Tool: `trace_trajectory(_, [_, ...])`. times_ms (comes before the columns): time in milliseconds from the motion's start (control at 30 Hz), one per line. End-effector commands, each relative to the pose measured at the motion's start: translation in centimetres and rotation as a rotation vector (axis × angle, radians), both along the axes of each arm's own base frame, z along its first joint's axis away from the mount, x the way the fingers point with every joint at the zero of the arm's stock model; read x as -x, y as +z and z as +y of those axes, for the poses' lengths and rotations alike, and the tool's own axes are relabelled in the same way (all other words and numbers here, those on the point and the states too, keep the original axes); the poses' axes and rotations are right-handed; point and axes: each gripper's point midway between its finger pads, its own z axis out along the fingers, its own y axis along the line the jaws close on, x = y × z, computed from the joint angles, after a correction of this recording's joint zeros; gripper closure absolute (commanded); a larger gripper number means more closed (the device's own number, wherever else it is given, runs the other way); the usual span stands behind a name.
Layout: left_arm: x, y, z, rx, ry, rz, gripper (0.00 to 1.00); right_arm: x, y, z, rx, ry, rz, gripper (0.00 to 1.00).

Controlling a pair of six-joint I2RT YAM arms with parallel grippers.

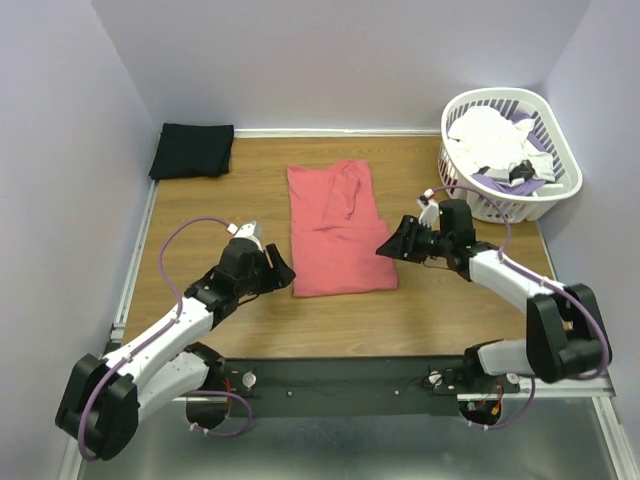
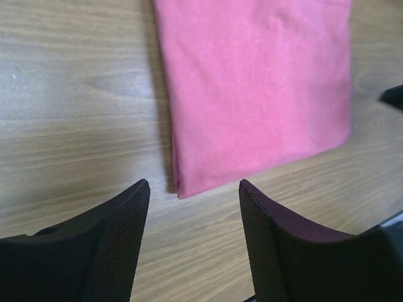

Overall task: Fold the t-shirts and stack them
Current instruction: Fold the tshirt

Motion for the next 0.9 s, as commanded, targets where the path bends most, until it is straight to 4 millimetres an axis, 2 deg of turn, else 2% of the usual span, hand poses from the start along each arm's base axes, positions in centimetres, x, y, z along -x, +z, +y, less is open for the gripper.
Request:
trace_trajectory(0, [-0.2, -0.5, -1.1, -0.044, -0.040, 0.031, 0.31, 1.8, -2.5, -5.1, 0.340, -0.140, 0.107, 0.40])
trace_trajectory(33, [-0.1, -1.0, -1.1, -0.064, -0.040, 0.048, 0.31, 2.3, -2.8, -6.6, 0.429, -0.187, 0.130, 0.39])
trace_trajectory(100, [0.2, -1.7, -1.7, -0.098, -0.062, 0.080, 0.29, 2.8, -2.8, -7.1, 0.520, -0.195, 0.132, 0.36])
trace_trajectory(133, [0.2, -2.2, -1.4, -0.131, -0.048, 0.093, 0.27, 3.5, -3.6, -8.3, 0.605, -0.215, 0.164, 0.36])
trace_trajectory(233, [0.4, -3.0, -1.9, -0.183, -0.057, 0.124, 0.26, 5.0, -4.8, -7.8, 0.702, -0.175, 0.199, 0.36])
trace_trajectory(367, [0.4, -3.5, -2.0, -0.225, -0.060, 0.141, 0.26, 5.5, -5.8, -6.3, 0.727, -0.141, 0.222, 0.40])
trace_trajectory(600, [0.6, -3.6, -2.6, -0.238, -0.071, 0.145, 0.26, 4.8, -6.8, -4.8, 0.750, -0.126, 0.213, 0.45])
trace_trajectory(867, [0.8, -4.0, -2.6, -0.260, -0.076, 0.153, 0.26, 4.3, -5.9, -3.8, 0.712, -0.110, 0.188, 0.45])
